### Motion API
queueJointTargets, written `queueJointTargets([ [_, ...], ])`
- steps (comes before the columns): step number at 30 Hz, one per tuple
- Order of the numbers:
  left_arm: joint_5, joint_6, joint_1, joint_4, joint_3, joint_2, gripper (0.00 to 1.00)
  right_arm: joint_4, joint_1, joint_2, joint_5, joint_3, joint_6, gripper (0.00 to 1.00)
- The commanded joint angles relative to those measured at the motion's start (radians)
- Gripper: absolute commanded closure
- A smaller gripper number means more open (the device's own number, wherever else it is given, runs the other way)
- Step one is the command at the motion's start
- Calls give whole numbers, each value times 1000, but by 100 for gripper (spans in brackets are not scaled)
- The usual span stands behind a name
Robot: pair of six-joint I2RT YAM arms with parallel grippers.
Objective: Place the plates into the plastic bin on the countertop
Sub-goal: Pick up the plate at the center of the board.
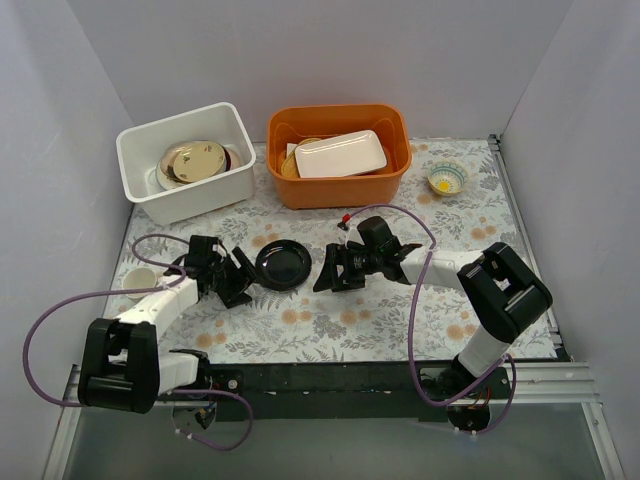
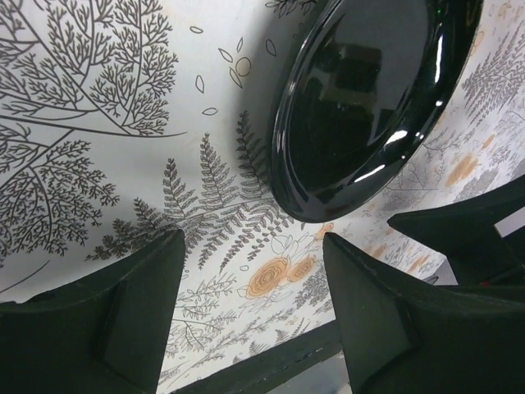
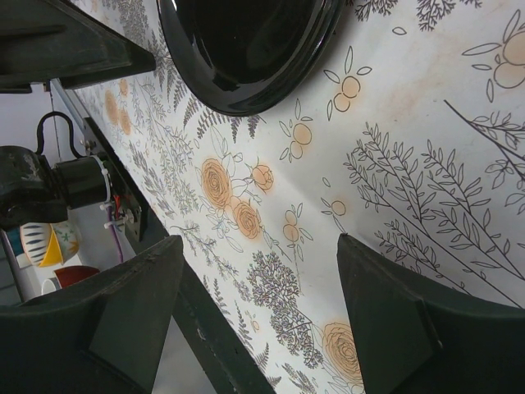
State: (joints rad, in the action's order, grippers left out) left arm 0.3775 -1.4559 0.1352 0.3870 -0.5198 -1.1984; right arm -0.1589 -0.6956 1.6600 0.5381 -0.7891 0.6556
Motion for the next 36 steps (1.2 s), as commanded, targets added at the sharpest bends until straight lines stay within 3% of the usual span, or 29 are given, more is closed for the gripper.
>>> queueJointTargets([
  [1,12,-40,17,-121,36,-24,34,-34,1,-19,13,-4,3,17],
  [8,6,-72,26,-188,58,-69,44,-34,1,-17,13,-6,1,17],
  [13,5,-87,29,-241,78,-113,61,-33,1,-16,13,-7,-1,17],
  [26,-17,-70,35,-258,18,-248,75,-24,1,-6,17,-13,-7,18],
  [36,-25,-66,40,-263,30,-273,95,-21,2,-5,17,-19,-11,18],
])
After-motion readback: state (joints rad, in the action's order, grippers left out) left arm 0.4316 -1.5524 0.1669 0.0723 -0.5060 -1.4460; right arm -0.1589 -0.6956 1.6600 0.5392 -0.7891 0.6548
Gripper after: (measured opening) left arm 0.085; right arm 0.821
